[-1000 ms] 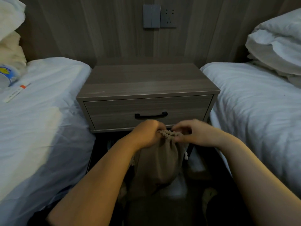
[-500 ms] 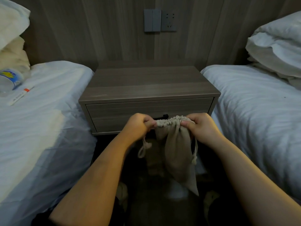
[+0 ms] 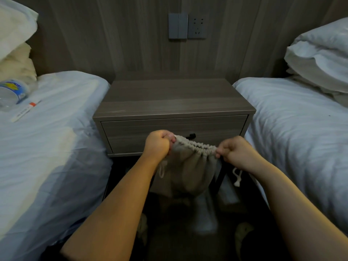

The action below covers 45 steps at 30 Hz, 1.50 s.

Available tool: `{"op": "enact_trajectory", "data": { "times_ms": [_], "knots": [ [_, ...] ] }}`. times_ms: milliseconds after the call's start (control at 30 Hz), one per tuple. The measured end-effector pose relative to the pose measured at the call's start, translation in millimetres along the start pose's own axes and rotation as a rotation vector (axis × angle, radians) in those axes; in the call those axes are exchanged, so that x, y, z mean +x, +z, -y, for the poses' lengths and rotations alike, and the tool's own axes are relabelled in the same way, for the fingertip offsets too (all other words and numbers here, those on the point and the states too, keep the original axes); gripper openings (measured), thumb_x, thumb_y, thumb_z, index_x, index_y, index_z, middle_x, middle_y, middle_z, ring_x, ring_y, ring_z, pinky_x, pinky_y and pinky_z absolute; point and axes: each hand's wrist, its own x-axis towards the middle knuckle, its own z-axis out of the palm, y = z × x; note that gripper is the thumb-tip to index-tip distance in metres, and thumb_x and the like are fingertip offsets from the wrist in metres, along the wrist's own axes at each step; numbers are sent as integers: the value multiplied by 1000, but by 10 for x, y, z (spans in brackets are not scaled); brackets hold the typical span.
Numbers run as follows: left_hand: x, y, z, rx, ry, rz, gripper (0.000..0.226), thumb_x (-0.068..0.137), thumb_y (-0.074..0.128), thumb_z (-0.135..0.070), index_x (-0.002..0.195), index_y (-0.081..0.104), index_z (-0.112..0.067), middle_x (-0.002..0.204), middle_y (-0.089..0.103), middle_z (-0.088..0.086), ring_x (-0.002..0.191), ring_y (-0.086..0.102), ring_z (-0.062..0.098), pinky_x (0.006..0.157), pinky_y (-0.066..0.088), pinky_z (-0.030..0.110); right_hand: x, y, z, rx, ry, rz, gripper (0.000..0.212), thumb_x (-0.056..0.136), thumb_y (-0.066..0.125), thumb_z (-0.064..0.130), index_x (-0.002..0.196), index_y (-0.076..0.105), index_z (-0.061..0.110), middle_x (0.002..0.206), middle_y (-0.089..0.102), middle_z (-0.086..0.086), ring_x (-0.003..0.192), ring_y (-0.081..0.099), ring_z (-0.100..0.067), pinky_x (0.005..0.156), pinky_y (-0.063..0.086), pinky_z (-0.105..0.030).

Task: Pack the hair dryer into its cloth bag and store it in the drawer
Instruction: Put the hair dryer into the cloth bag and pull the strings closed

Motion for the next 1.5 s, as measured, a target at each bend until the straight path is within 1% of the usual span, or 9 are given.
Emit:
{"op": "enact_trajectory", "data": {
  "times_ms": [300,433,567,700,833,933,1167,1267,1500],
  "knots": [
    [120,-59,-57,-520,-137,-31,34,98,37,-8,66,51,-8,42,41,-2,32,36,7,35,27,15,63,-65,-22,373,48,-370,37,88,53,10,52,59,15,42,46,-1,32,35,-4,38,30,-17],
    [165,34,116,-499,-371,-66,37,98,34,-9,62,43,-11,27,34,-6,22,29,4,31,20,9,140,129,-313,390,211,-452,40,89,57,13,50,57,16,45,47,-1,45,41,-10,47,32,-23],
    [233,24,199,-296,-438,-34,38,98,38,-14,61,47,-12,28,37,-7,24,32,5,32,24,12,130,74,-192,517,77,-331,38,91,51,10,53,56,16,31,45,8,34,38,-2,37,28,-8],
    [167,69,230,504,-64,56,20,91,51,-16,82,68,-14,70,64,6,68,58,20,66,47,30,54,-85,28,461,-186,-193,37,91,49,1,58,59,15,34,48,6,35,40,0,43,32,-9],
    [32,319,292,342,278,297,42,94,42,-43,131,48,-23,129,58,5,118,53,22,98,41,32,39,-34,185,510,-254,-114,35,91,47,-3,62,60,11,36,51,6,37,44,1,46,34,-7],
    [5,503,429,447,349,384,77,77,46,-62,142,35,-22,141,42,7,131,36,23,110,31,40,13,-93,200,484,-285,-102,36,91,47,-3,61,60,13,39,51,6,40,44,1,49,36,-8],
    [-250,626,280,104,142,715,27,96,48,-25,119,55,-11,117,58,4,110,54,14,90,43,21,-51,-165,158,651,-209,-73,33,93,42,-5,66,58,5,42,49,-1,37,42,0,44,35,-8],
    [-319,582,166,80,109,676,33,95,48,-34,109,62,-7,103,65,10,95,61,19,84,48,32,-32,-227,84,748,-154,-112,33,94,39,-3,67,56,4,37,48,0,32,37,0,38,31,-8],
    [-380,431,-152,100,214,400,31,88,59,-37,62,59,-20,54,49,-9,46,44,-3,49,36,10,93,-192,-331,424,107,-292,40,94,44,4,58,58,11,40,55,5,35,42,-3,36,31,-9]
  ]
}}
